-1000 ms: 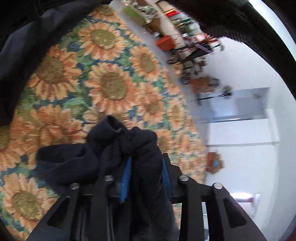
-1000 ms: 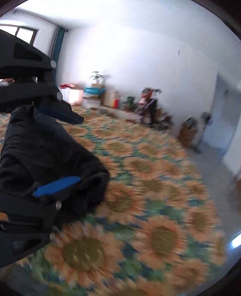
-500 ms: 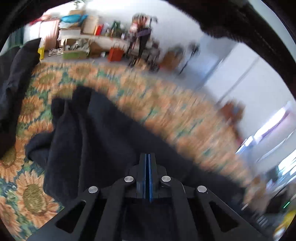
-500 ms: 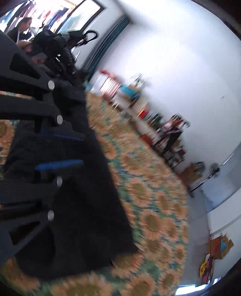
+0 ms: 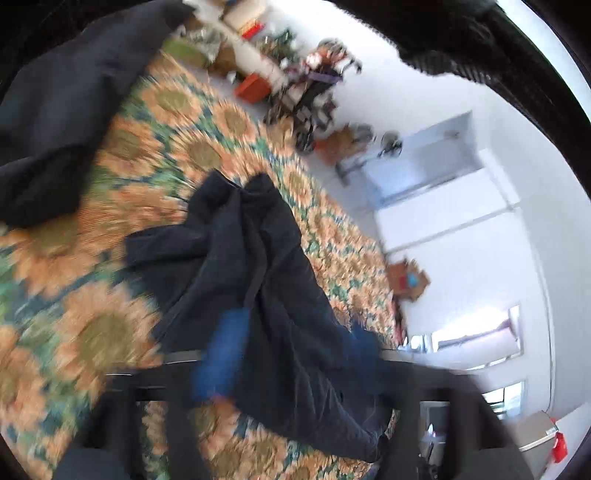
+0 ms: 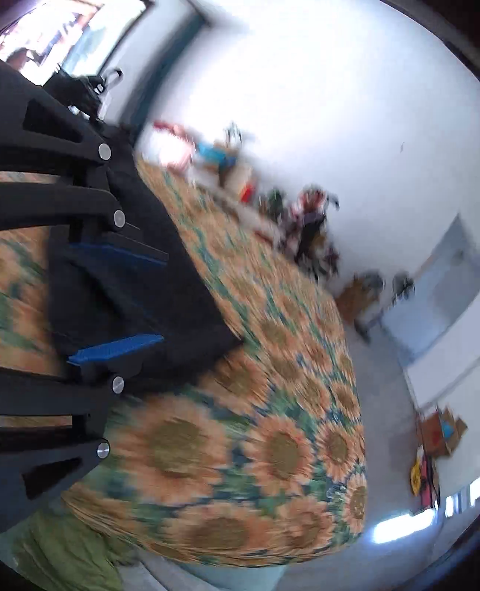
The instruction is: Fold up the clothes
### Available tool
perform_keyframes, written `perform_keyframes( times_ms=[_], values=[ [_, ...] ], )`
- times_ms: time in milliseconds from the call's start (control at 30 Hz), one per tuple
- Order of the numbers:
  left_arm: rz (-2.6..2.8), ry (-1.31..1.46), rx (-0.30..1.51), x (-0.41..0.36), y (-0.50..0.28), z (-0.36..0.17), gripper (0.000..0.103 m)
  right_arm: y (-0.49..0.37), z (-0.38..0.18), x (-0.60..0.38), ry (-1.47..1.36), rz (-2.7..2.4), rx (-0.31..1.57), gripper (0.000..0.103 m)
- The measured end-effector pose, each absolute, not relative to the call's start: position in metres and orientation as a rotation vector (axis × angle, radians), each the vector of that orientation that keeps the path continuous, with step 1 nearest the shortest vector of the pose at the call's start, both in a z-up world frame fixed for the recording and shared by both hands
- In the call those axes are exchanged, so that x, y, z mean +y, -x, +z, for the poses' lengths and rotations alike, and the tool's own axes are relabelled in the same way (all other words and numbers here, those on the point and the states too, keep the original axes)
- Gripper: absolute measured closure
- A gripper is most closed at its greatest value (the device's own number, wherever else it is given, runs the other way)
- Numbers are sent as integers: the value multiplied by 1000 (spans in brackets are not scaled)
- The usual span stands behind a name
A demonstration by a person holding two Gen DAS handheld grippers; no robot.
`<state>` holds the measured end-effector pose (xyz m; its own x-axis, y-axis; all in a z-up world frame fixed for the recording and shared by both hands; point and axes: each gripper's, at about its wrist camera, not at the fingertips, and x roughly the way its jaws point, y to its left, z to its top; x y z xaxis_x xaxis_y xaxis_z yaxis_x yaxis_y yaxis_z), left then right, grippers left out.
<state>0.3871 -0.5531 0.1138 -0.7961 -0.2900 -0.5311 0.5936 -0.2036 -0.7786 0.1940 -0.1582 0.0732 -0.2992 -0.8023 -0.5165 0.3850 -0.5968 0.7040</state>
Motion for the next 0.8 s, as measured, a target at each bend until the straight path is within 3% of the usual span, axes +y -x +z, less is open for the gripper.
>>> perform_keyframes(
  times_ms=[100, 200, 300, 367, 433, 467, 600, 633, 667, 700, 800],
  values=[
    [-1969, -315, 1473, -538, -415, 110, 21, -228, 62, -144, -1191, -1890, -628, 55],
    [-1890, -363, 1568, -532, -419, 87, 31, -239, 38, -144, -1301, -1790, -698, 54],
    [-1829, -380, 1627, -524, -409, 72, 32, -239, 14, -157, -1381, -1734, -766, 54],
    [-1766, -330, 1667, -516, -405, 59, 42, -240, 3, -165, -1403, -1702, -855, 50],
    [-1741, -249, 1644, -510, -403, 59, 42, -239, -4, -171, -1400, -1663, -958, 47],
    [-1741, -248, 1649, -510, -402, 60, 47, -240, -4, -172, -1401, -1657, -981, 40],
    [-1718, -258, 1724, -510, -395, 52, 73, -237, 1, -197, -1409, -1664, -950, 37],
    [-1719, -262, 1719, -508, -396, 51, 90, -236, 2, -204, -1408, -1670, -936, 49],
    [-1724, -273, 1703, -510, -397, 50, 91, -234, 1, -209, -1409, -1686, -919, 86],
    [-1735, -275, 1708, -514, -404, 51, 92, -232, 0, -214, -1409, -1702, -901, 91],
    [-1759, -282, 1741, -525, -420, 48, 92, -221, 2, -202, -1385, -1698, -893, 94]
  ],
)
